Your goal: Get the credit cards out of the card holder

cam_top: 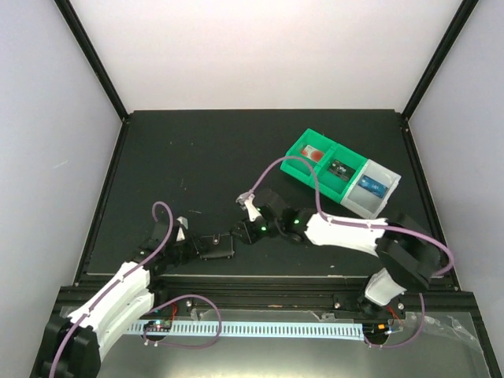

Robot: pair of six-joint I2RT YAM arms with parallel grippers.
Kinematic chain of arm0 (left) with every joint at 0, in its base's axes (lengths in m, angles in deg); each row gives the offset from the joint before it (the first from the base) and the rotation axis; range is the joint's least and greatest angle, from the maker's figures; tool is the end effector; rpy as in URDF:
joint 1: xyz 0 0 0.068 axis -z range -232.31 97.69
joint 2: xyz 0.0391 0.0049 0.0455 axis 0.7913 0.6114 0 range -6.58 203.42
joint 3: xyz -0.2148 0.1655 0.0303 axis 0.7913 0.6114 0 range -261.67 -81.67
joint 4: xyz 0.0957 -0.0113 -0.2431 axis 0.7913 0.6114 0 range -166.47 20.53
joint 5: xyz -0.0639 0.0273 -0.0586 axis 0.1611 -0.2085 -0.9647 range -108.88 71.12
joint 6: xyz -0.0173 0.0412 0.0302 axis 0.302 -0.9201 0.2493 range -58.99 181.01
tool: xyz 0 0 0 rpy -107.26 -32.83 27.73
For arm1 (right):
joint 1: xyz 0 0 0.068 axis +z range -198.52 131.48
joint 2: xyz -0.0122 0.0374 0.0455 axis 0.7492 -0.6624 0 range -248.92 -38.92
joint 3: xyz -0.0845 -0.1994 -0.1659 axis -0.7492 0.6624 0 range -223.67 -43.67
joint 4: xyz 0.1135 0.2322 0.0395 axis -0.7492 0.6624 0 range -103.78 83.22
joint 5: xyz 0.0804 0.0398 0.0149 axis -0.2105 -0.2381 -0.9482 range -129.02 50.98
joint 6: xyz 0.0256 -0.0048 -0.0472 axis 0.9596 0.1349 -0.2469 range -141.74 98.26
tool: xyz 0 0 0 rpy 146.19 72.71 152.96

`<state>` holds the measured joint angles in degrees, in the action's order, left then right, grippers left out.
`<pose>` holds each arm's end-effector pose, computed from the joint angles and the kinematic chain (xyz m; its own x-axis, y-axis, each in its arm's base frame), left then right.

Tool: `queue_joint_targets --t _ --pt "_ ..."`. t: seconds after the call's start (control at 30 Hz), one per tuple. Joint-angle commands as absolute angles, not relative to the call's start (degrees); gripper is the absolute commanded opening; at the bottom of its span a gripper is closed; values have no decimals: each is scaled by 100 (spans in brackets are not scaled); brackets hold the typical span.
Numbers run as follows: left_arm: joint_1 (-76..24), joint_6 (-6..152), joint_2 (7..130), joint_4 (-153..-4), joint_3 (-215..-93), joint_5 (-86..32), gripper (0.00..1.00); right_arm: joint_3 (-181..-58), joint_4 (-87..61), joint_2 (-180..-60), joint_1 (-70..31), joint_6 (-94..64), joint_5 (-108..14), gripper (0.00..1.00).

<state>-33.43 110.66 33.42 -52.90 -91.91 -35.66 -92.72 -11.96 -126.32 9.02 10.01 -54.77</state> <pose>0.1148 -0.0501 0.1271 -0.8518 -0.4799 -0.2101 -0.2723 0.7482 -0.6050 0.1635 0.2752 0.2024 -0.7803 -0.2831 -0.5576 -0.6030 0.5768 0.5511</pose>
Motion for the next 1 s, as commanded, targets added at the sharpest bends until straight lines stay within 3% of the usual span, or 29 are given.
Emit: queue_joint_targets --t 0.0,0.27,0.43,0.57,0.63,0.87,0.97 --pt "-3311 11035 3715 -6067 -9081 -4064 30 -9839 -1507 -13320 931 598 -5734 35" --pt "-3306 10803 4609 -7427 -9347 -4362 10 -9962 -1403 -13788 929 369 -5474 32" --pt "-3306 10604 5642 -8249 -9886 -4899 9 -9916 -1212 -13952 833 74 -4859 32" --pt "-3306 10533 6440 -8781 -10221 -5340 7 -10070 -1255 -14116 532 176 -5200 34" --pt "-3310 10450 6599 -8857 -10346 -5375 9 -10187 -1207 -14177 500 156 -5100 36" --pt "-3324 10026 6324 -7709 -10576 -4807 37 -10406 -974 -14463 81 52 -5087 43" --pt "-3325 10080 5948 -7532 -10382 -4702 41 -10389 -1086 -14513 -228 115 -5346 44"
